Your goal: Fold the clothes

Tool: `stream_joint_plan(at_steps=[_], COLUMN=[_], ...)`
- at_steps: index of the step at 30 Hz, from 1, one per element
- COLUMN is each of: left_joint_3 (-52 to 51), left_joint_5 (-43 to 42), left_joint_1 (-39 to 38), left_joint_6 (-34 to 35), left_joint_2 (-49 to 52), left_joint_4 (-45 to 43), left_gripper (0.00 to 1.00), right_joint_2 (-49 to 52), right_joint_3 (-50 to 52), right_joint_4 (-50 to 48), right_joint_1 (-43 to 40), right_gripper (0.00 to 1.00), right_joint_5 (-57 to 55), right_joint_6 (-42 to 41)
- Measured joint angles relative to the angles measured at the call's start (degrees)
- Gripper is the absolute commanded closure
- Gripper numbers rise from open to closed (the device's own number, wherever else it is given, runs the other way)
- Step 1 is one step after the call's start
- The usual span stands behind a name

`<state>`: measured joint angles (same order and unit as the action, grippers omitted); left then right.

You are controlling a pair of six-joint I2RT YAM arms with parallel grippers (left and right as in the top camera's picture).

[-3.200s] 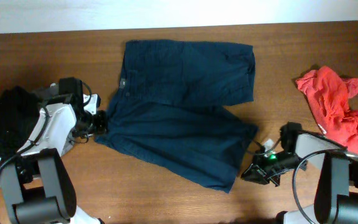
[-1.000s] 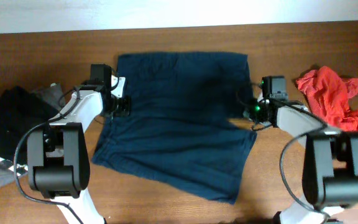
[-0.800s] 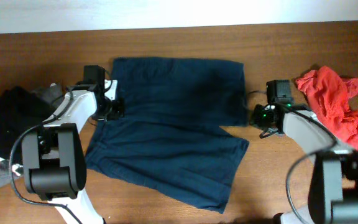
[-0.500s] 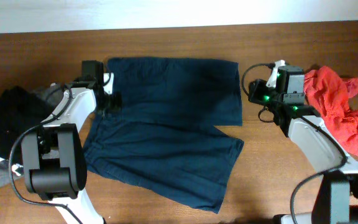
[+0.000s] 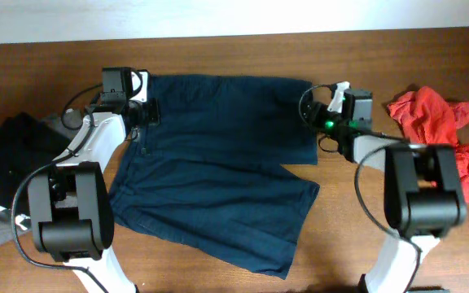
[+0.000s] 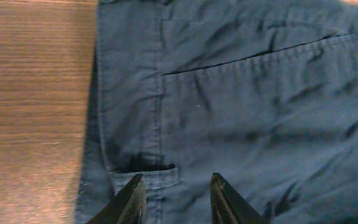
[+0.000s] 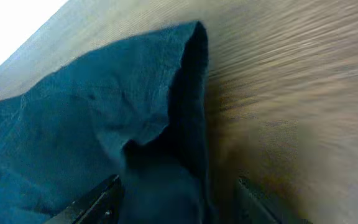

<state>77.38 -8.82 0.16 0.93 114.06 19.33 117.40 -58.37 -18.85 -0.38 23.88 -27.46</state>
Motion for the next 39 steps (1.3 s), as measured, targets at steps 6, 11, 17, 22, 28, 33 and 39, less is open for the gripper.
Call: stream_joint_plan(at_steps=[6,11,17,22,28,33,39], left_joint_3=[0.0,0.1,1.4,1.8,1.8,1.9,1.9], left_joint_5=[-2.0,-3.0,-3.6,-3.7,-3.7,-3.7,-4.0], left_joint_1=[-0.1,-0.5,-0.8,-0.8,-0.8,-0.8,-0.8], left_joint_6=[0.0,-0.2,-0.2,-0.2,-0.2,-0.2,-0.2], left_joint_2=[1.4,6.0,6.9,7.1,7.2,7.2,7.2], left_joint_4=[-0.1,0.5,1.1,1.6,1.6,1.6,1.4], left_gripper=[0.67,0.68,0.68,0.68,0.68,0.67,0.67], right_joint_2=[2.0,2.0,2.0,2.0,2.0,1.5,0.4], right_joint_3=[-5.7,-7.7,-7.7,-7.7,-8.0,-9.7,-10.3], right_joint_4=[-0.3,2.0,5.0,4.6,5.0,11.9,22.2], right_joint_1=[0.0,-0.3,-2.5,-7.6,-11.9,-9.6,-0.9], right_gripper=[0.59,0.81,0.81,0.59,0.57,0.82,0.89], right_joint_5=[3.8,3.5,1.1,0.2,6.4,14.6,14.4], right_joint_6=[-1.5,-2.4,-2.8,-3.2,-2.4,0.9,4.1])
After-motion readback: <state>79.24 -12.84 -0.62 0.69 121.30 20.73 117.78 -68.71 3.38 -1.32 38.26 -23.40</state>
